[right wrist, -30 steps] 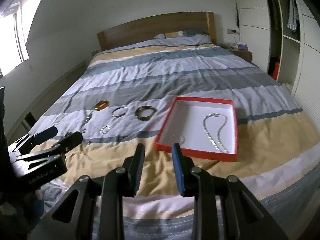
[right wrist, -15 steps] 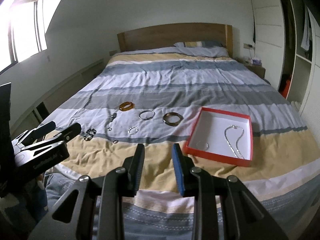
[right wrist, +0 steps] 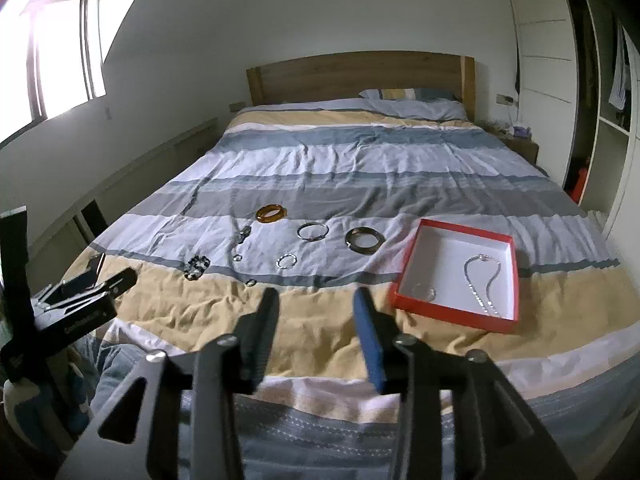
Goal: Organize jewelry
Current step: 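Withdraw both tools from the red box back over the bed, then grasp the beaded bracelet with the left tool while the right tool grasps a silver ring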
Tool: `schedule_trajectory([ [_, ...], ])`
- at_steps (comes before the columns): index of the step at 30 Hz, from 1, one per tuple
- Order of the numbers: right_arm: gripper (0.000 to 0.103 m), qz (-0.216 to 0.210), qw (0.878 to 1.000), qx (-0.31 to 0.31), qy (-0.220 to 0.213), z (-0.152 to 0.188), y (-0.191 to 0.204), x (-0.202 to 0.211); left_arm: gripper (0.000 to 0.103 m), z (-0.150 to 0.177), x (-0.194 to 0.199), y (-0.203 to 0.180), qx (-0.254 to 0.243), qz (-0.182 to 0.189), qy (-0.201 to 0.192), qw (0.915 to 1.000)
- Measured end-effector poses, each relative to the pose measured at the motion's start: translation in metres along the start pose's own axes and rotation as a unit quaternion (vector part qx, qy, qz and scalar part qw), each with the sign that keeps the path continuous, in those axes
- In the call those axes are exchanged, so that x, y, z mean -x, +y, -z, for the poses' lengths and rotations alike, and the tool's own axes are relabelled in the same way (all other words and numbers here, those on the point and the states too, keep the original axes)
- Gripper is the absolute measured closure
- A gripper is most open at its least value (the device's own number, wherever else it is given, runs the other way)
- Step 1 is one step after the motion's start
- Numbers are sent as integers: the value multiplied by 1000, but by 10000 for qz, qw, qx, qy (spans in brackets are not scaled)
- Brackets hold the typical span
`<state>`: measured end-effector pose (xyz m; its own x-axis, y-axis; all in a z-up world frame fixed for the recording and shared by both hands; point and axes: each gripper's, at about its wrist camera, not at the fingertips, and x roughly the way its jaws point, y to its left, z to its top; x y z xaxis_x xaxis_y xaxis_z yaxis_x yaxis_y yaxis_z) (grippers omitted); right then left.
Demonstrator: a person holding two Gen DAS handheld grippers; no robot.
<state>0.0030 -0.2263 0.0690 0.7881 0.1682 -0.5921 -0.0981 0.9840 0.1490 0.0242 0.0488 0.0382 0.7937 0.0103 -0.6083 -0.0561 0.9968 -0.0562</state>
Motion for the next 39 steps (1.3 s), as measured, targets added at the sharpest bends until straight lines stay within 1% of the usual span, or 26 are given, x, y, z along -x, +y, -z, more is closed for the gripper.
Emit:
schedule_trajectory([
  [6, 64, -73, 9998, -75, 154, 5, -9, -21, 20, 9, -19, 35, 272, -181, 231, 9992],
  [9, 64, -82, 9996, -124, 222, 6, -14, -32, 20, 12, -26, 46, 222, -254, 276, 9991],
  [13, 64, -137, 9993, -155, 307, 7, -19, -49, 17, 11, -40, 58, 256, -286, 383, 9985],
  [20, 64, -373, 9974, -91, 612, 10, -17, -93, 17, 9, -75, 63, 312, -350, 617, 9970],
  [28, 64, -673, 9923, 111, 1037, 12, -4, -151, 17, 2, -132, 69, 255, -308, 911, 9950],
  [34, 64, -956, 9859, 379, 1317, 10, 16, -202, 17, -12, -187, 75, 227, -369, 1104, 9929],
  [39, 64, -1277, 9786, 590, 1505, 9, 36, -246, 17, -19, -231, 73, 191, -376, 1221, 9916],
])
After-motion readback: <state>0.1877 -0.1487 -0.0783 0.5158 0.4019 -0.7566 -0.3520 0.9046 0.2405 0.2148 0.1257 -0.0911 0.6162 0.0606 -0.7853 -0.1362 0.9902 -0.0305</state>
